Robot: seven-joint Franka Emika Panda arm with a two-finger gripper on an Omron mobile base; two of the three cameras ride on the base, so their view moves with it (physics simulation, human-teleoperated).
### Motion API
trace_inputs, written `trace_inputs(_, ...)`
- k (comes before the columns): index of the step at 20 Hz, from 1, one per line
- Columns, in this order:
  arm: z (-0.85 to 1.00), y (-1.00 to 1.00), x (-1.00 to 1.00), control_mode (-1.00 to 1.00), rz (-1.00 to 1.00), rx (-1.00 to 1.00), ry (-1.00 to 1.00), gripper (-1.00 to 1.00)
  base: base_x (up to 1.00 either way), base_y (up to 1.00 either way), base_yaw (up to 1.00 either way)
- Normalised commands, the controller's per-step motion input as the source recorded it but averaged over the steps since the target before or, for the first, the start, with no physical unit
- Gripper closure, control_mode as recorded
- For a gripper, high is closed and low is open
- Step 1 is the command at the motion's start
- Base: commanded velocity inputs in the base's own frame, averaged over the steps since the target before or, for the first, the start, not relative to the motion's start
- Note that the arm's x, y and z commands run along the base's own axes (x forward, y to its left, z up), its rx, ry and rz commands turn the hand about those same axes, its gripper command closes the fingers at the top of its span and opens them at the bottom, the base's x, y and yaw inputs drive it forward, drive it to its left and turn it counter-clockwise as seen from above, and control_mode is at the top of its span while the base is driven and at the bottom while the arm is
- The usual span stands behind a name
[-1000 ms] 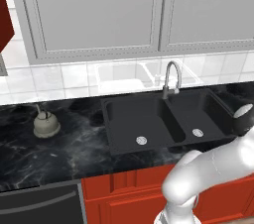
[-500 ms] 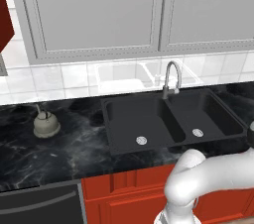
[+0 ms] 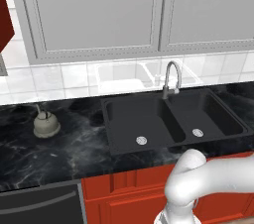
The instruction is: Place the kettle in the left basin and the cup in the right basin of the sink.
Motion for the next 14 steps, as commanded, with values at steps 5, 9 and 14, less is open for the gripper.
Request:
trace_inputs(5,-0.16,-0.25,0.0,-1.0,0.0,0.0,0.0,-1.0,0.0,0.0,0.0)
trace_inputs(9,-0.16,-0.24,0.0,-1.0,0.0,0.0,0.0,-1.0,0.0,0.0,0.0)
trace_inputs(14,-0.19,-0.05,0.07,-1.0,0.0,0.0,0.0,-1.0,0.0,0.0,0.0)
